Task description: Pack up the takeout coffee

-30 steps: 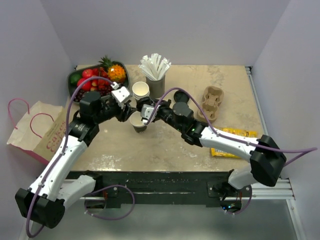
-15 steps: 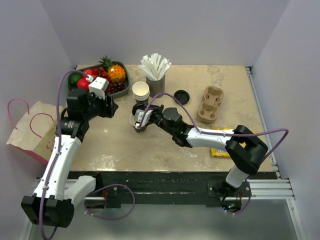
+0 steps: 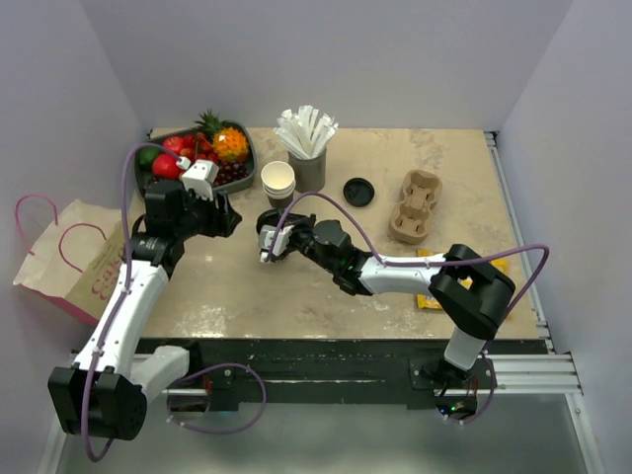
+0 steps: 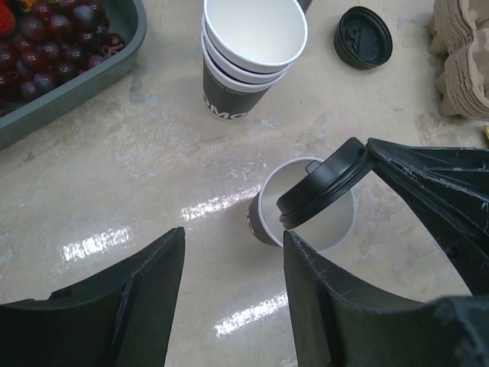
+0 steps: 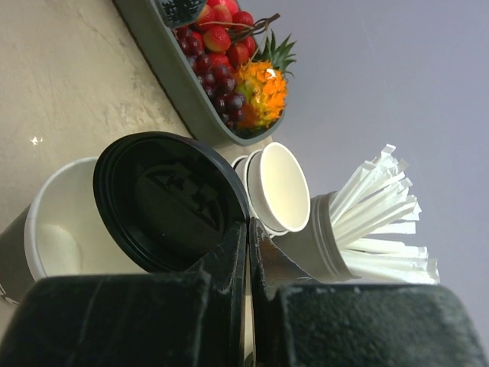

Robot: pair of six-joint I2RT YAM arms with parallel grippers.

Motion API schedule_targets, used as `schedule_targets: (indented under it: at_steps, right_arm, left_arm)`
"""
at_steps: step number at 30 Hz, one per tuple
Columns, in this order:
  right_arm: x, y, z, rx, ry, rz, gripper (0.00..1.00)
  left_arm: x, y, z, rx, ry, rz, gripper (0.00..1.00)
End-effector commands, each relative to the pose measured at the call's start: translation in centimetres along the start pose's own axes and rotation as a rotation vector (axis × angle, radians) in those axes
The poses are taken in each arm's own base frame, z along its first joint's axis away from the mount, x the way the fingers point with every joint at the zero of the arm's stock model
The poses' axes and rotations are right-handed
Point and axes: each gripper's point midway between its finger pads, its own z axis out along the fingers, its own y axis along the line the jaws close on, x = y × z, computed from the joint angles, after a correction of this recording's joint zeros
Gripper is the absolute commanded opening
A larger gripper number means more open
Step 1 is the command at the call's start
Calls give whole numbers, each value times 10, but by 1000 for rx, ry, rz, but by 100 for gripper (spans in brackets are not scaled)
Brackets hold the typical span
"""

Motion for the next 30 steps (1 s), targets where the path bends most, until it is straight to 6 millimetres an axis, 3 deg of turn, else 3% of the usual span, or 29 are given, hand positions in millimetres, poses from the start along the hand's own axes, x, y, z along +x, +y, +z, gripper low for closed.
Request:
schedule_targets:
  at_steps: [1, 11, 18, 30]
  right_arm:
    - [-14, -23, 0, 100, -43, -18, 0]
    - [-9, -14, -3, 68, -26, -43, 0]
    - [-7, -8, -4, 48, -23, -47, 0]
    - [-3, 5, -2, -4, 0, -48, 3]
  left_arm:
    - [-8, -5, 11, 53, -45, -15, 58]
    - [4, -14, 39, 158, -15, -89, 56]
    - [-2, -19, 43, 191, -47, -102, 56]
    - [6, -22, 52, 231, -34, -124, 56]
